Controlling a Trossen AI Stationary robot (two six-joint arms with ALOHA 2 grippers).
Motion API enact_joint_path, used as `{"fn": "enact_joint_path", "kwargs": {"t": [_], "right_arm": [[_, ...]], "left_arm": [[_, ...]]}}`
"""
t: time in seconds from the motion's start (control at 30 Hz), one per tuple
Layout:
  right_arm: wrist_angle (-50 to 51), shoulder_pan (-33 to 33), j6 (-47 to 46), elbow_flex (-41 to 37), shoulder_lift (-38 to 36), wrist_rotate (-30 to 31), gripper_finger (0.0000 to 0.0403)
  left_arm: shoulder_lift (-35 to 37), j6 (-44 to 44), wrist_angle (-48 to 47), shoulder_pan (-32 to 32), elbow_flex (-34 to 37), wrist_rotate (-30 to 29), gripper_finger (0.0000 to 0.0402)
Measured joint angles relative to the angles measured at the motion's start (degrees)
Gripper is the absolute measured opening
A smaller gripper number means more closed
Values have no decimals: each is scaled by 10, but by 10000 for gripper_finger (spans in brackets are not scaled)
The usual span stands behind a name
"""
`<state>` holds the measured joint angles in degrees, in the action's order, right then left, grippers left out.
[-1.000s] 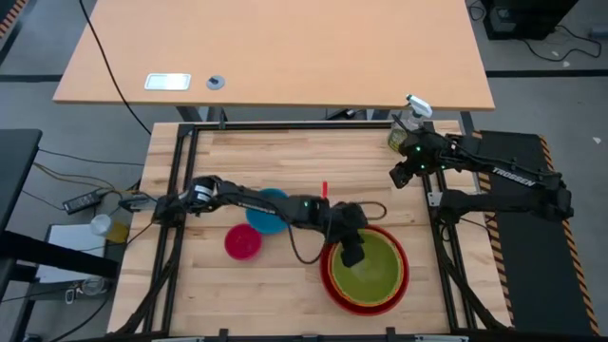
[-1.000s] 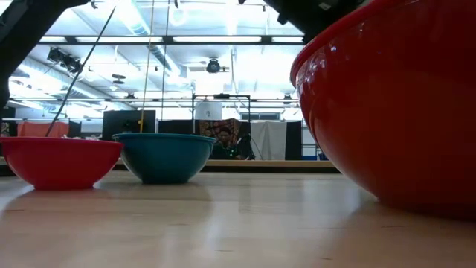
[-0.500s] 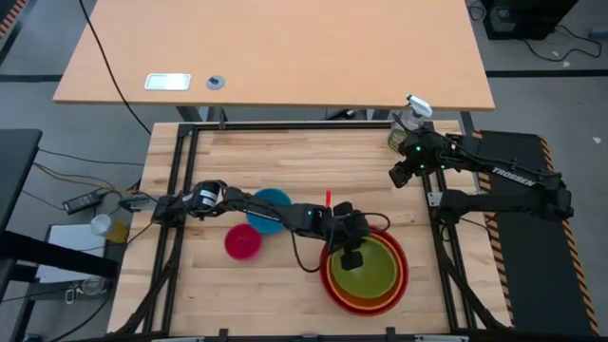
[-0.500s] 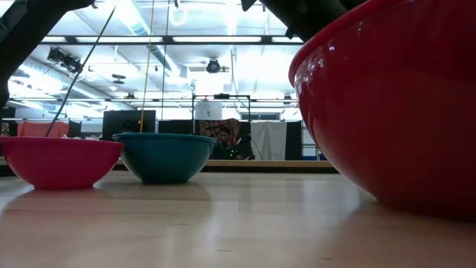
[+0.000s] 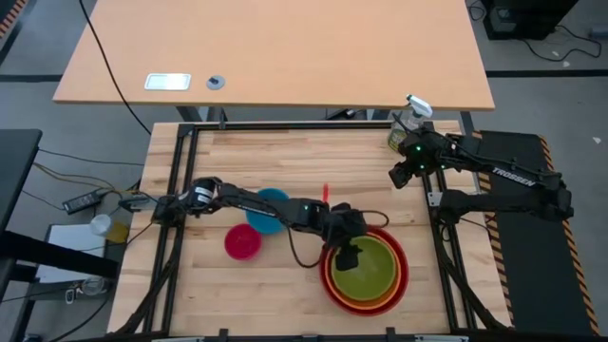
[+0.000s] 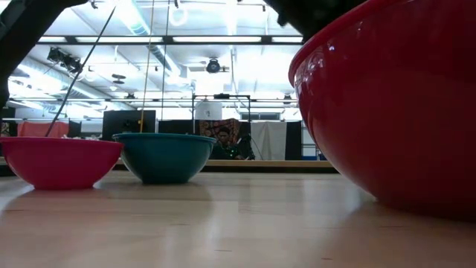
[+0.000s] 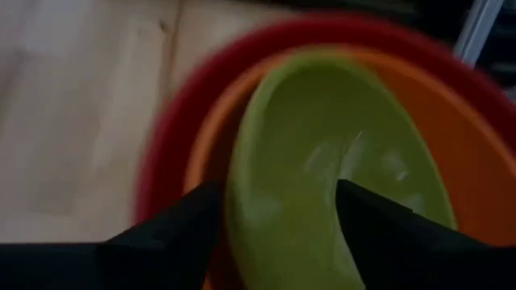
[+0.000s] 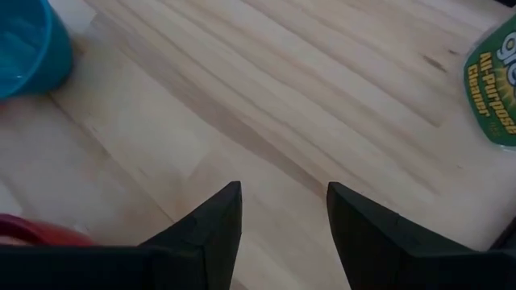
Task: Nest bowls inside each other
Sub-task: Stack the blue bowl on the light green bowl
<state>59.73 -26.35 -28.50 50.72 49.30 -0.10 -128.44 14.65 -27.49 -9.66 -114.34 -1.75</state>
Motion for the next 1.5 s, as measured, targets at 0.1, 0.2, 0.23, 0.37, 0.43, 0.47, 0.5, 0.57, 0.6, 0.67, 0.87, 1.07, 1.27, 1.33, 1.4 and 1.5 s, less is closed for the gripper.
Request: {"fn": "enact_joint_path", "kwargs": {"t": [0.1,0.2,0.23,0.37,0.43,0.47,0.5,0.57,0.6,0.67,0.87,1.07,1.27,1.33,1.4,1.5], "right_arm": [[7,0,0,0,0,-2,189],[20,0,3,0,0,-11,189],[27,0,4,0,-1,-11,189],[33,0,2,0,-11,-15,189],[33,0,2,0,-18,-15,189],[33,0,2,0,-21,-15,189],[33,0,0,0,-25,-15,189],[33,0,-4,0,-30,-16,189],[32,0,-7,0,-34,-19,189],[29,0,-9,0,-39,-34,189],[22,12,-4,0,-47,-79,189],[-39,68,-16,0,-43,-102,188],[-61,123,-11,2,-19,-109,183],[-81,163,-12,17,-2,-125,180],[-91,218,-13,44,21,-124,176],[-87,300,-11,86,72,-98,174]], "left_arm": [[15,-21,-10,8,0,0,273],[34,-44,-23,15,0,-1,282],[39,-50,-25,17,0,-1,283],[54,-74,-45,24,0,0,284],[57,-89,-61,29,0,0,284],[59,-94,-78,32,1,0,284],[60,-96,-84,35,1,0,283],[66,-103,-103,41,1,-1,278],[70,-112,-118,42,2,-1,274],[84,-132,-107,43,15,-17,263],[175,-156,-11,51,150,-45,216],[301,-86,100,80,349,-47,181],[364,27,131,114,462,54,171],[367,38,119,115,464,60,171],[367,37,107,115,464,62,171],[367,29,108,123,464,60,171]]}}
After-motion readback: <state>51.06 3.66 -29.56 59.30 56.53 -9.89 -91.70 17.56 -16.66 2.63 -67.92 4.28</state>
